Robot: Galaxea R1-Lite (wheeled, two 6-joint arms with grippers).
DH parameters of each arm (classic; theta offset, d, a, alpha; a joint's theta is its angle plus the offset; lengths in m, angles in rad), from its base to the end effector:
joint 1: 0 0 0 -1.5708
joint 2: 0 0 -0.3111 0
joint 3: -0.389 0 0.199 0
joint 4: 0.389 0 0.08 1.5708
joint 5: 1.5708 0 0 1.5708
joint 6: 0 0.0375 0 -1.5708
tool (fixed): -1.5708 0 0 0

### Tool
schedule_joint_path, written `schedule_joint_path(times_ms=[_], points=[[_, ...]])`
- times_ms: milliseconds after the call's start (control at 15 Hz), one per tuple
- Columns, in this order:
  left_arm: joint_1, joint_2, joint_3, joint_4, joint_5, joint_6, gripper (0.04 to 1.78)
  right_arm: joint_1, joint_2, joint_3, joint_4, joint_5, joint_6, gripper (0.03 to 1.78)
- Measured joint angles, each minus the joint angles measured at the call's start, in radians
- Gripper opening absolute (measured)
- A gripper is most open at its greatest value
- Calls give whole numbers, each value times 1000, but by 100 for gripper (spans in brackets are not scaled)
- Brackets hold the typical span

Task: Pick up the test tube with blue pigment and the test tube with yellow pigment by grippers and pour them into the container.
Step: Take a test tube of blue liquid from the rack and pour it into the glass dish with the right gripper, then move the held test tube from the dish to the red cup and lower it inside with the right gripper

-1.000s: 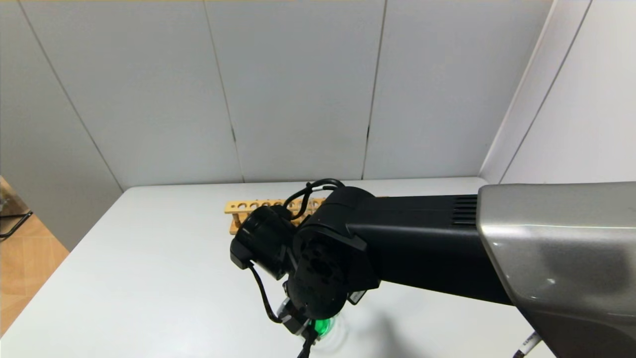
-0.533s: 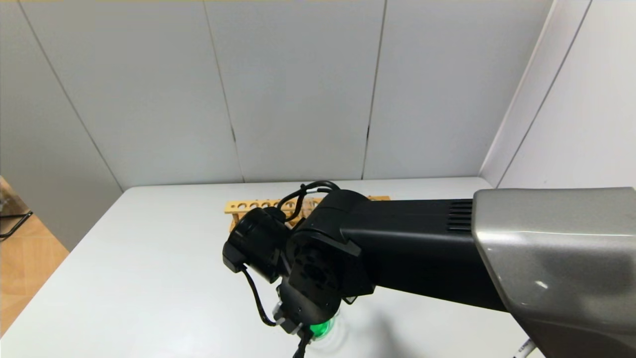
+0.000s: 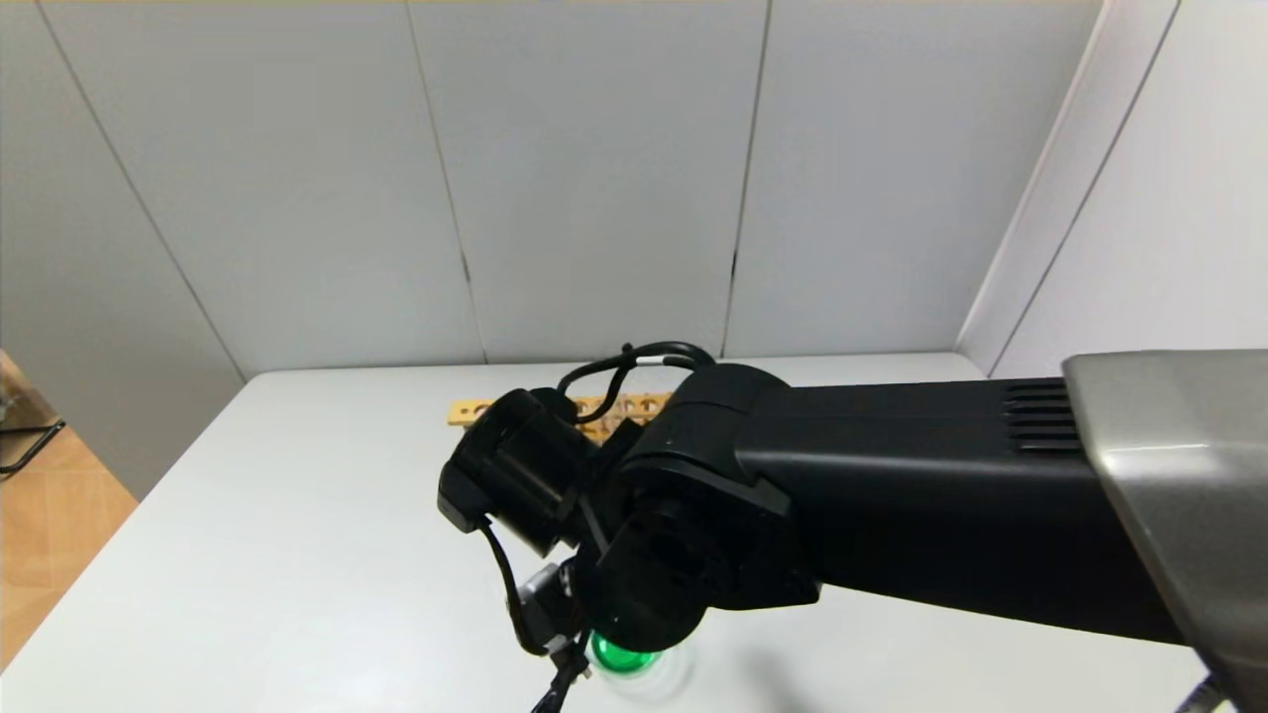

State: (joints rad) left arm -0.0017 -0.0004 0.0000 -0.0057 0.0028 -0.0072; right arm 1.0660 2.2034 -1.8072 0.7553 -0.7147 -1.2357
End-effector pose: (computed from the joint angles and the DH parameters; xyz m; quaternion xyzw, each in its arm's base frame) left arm -0.0095 0.0001 0.0761 -0.0036 -0.0031 0.0005 1.0000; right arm 0.2280 0.3619 0.1505 -0.8234 0.1943 0.3179 0.4280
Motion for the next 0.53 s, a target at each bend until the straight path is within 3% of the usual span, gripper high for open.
schedule_joint_path(times_ms=[133, 333, 533], points=[[0, 0, 0, 0, 0, 0, 175, 0, -48, 67, -3, 85, 141, 32], [0, 0, 0, 0, 0, 0, 175, 10, -119, 123, -51, 273, 417, 32], [0, 0, 0, 0, 0, 0, 175, 19, -190, 192, -294, 414, 621, 32]])
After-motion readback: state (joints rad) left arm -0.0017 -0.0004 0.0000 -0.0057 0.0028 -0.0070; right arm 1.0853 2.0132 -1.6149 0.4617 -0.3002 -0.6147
